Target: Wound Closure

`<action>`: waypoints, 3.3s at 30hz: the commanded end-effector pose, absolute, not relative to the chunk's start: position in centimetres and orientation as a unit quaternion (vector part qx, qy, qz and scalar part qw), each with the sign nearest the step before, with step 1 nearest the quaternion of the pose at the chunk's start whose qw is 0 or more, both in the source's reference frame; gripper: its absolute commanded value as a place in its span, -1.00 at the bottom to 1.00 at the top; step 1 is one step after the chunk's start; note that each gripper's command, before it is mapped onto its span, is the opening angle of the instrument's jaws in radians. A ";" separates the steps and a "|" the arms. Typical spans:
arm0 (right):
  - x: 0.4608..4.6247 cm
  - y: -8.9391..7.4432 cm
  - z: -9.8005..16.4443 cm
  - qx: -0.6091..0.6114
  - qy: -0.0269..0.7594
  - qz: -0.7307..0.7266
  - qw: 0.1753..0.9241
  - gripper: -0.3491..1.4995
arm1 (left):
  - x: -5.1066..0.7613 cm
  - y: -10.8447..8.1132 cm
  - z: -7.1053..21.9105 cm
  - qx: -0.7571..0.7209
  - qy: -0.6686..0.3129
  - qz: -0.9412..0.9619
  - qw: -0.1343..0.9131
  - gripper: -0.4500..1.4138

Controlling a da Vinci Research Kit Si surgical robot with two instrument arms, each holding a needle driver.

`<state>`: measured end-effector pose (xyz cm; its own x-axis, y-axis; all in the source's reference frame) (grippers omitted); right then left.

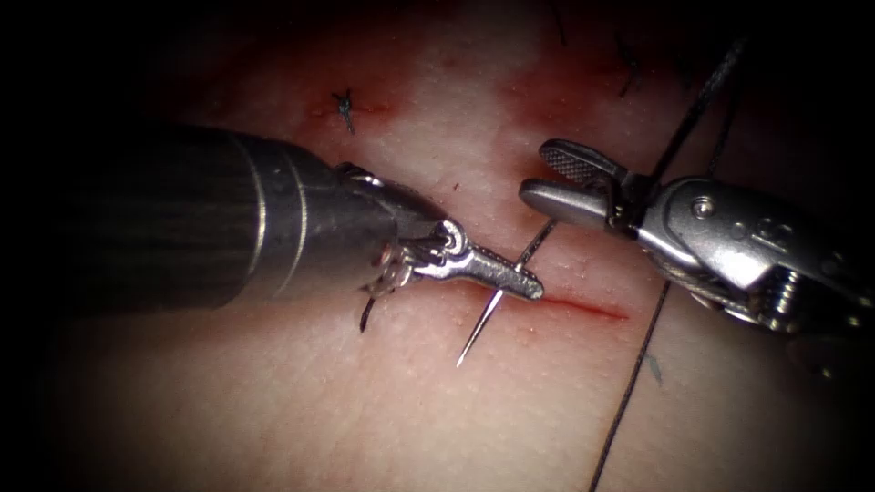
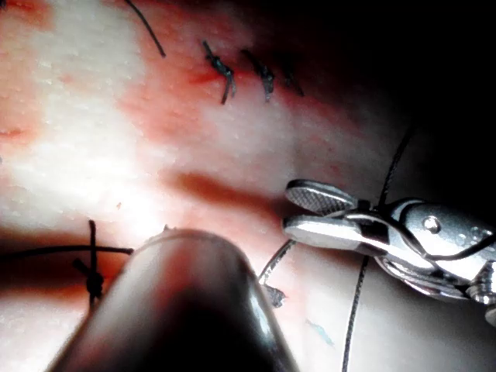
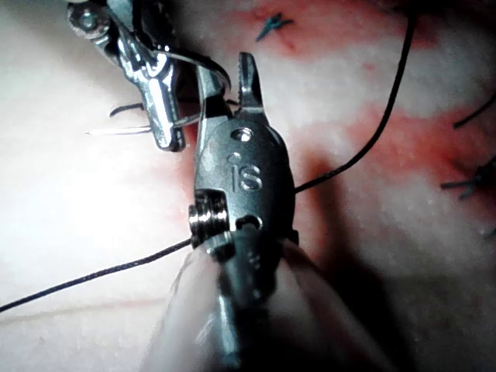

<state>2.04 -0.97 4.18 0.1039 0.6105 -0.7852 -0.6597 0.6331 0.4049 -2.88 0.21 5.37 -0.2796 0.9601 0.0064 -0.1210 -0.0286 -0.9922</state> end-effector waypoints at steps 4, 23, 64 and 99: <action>2.13 -1.0 4.3 -0.023 0.515 0.426 0.744 -0.51 | -2.92 0.2 5.4 -0.396 -0.532 0.597 0.451 -1.00; 2.22 -1.0 4.4 0.092 0.426 0.449 0.780 -1.00 | -2.65 0.0 5.3 -0.483 -0.400 0.712 0.315 0.98; 2.27 -0.5 5.0 -0.134 0.504 0.252 0.815 -1.00 | -2.84 -1.0 6.4 -0.380 -0.281 0.861 0.187 0.33; 2.45 -0.7 5.4 -0.181 0.481 0.167 0.841 -1.00 | -2.54 -1.0 6.5 -0.351 -0.295 0.864 0.209 0.32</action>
<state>2.39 -0.69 5.34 0.4814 0.1070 -0.8699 -0.4558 0.8783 -0.1443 -2.48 -0.96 6.41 -0.6669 0.5684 -0.4818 -0.1566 -0.7391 -0.6552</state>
